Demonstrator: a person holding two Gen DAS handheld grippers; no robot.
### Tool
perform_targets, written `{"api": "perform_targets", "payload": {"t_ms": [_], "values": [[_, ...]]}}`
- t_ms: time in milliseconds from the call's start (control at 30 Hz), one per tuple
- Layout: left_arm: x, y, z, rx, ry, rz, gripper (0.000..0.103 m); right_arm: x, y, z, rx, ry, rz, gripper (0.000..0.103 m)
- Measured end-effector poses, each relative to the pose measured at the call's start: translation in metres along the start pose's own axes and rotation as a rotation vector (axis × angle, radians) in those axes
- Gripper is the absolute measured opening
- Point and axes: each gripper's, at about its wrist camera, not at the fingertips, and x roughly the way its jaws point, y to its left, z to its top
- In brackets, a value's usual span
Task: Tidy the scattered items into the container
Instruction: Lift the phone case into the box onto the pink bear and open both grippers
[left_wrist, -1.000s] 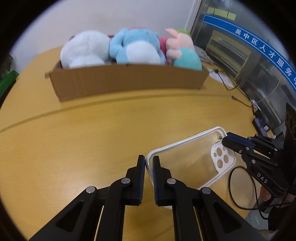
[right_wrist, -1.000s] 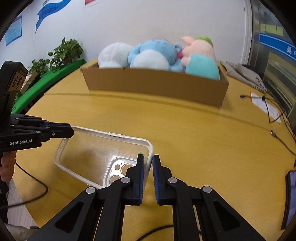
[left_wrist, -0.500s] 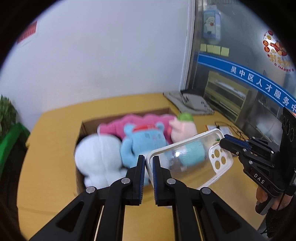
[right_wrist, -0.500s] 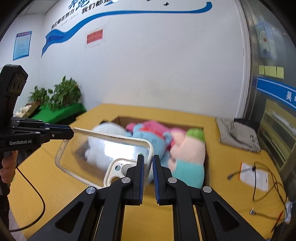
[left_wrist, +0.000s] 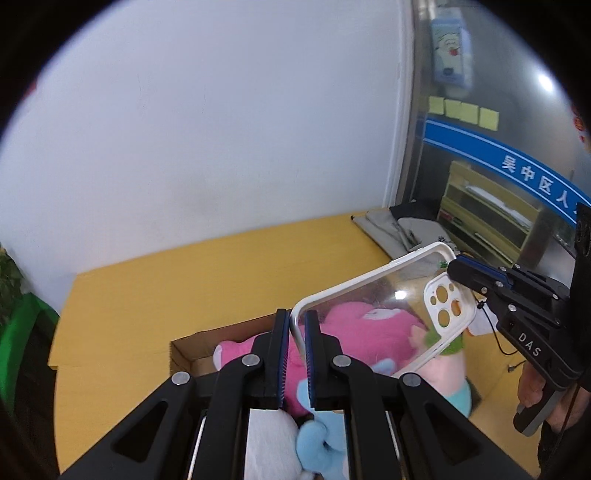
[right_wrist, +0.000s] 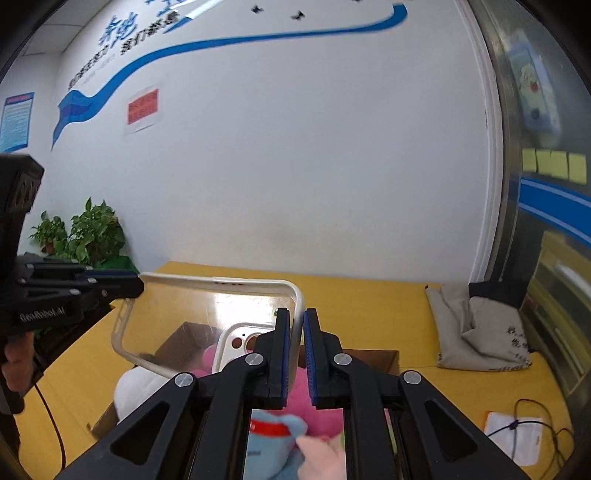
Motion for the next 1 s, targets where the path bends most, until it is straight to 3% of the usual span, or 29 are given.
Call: {"api": "perform_targets", "payload": {"t_ms": [200, 300, 467, 533, 567, 600, 633, 667, 733, 767, 867, 1000], "values": [[0.106, 0.02, -0.03, -0.068, 0.173, -0.023, 0.007, 0.106, -0.023, -0.041, 0.101, 0.212, -0.058, 0.007], [0.145, 0.025, -0.05, -0.108, 0.254, -0.05, 0.007, 0.137, -0.031, -0.075, 0.136, 0.324, -0.076, 0.007], [0.163, 0.026, -0.059, -0.129, 0.278, -0.051, 0.007, 0.15, -0.03, -0.096, 0.091, 0.395, -0.12, 0.007], [0.157, 0.029, -0.055, -0.161, 0.265, -0.064, 0.014, 0.151, -0.031, -0.095, 0.078, 0.412, -0.122, 0.008], [0.151, 0.029, -0.052, -0.16, 0.251, -0.052, 0.02, 0.149, -0.031, -0.095, 0.071, 0.414, -0.127, 0.015], [0.141, 0.028, -0.05, -0.156, 0.227, -0.037, 0.036, 0.146, -0.028, -0.094, 0.064, 0.409, -0.131, 0.023], [0.131, 0.027, -0.047, -0.158, 0.198, -0.026, 0.05, 0.138, -0.026, -0.093, 0.058, 0.393, -0.131, 0.051], [0.118, 0.028, -0.045, -0.161, 0.166, -0.022, 0.054, 0.129, -0.025, -0.09, 0.058, 0.373, -0.127, 0.078], [0.086, 0.028, -0.042, -0.166, 0.092, -0.024, 0.056, 0.101, -0.024, -0.082, 0.07, 0.308, -0.123, 0.092], [0.068, 0.027, -0.042, -0.169, 0.058, -0.025, 0.058, 0.087, -0.024, -0.079, 0.073, 0.284, -0.117, 0.095], [0.01, 0.015, -0.053, -0.172, -0.038, -0.032, 0.079, 0.035, -0.018, -0.071, 0.068, 0.228, -0.088, 0.099], [-0.051, -0.018, -0.09, -0.105, -0.094, 0.025, 0.079, -0.033, -0.002, -0.079, 0.029, 0.148, -0.102, 0.103]]}}
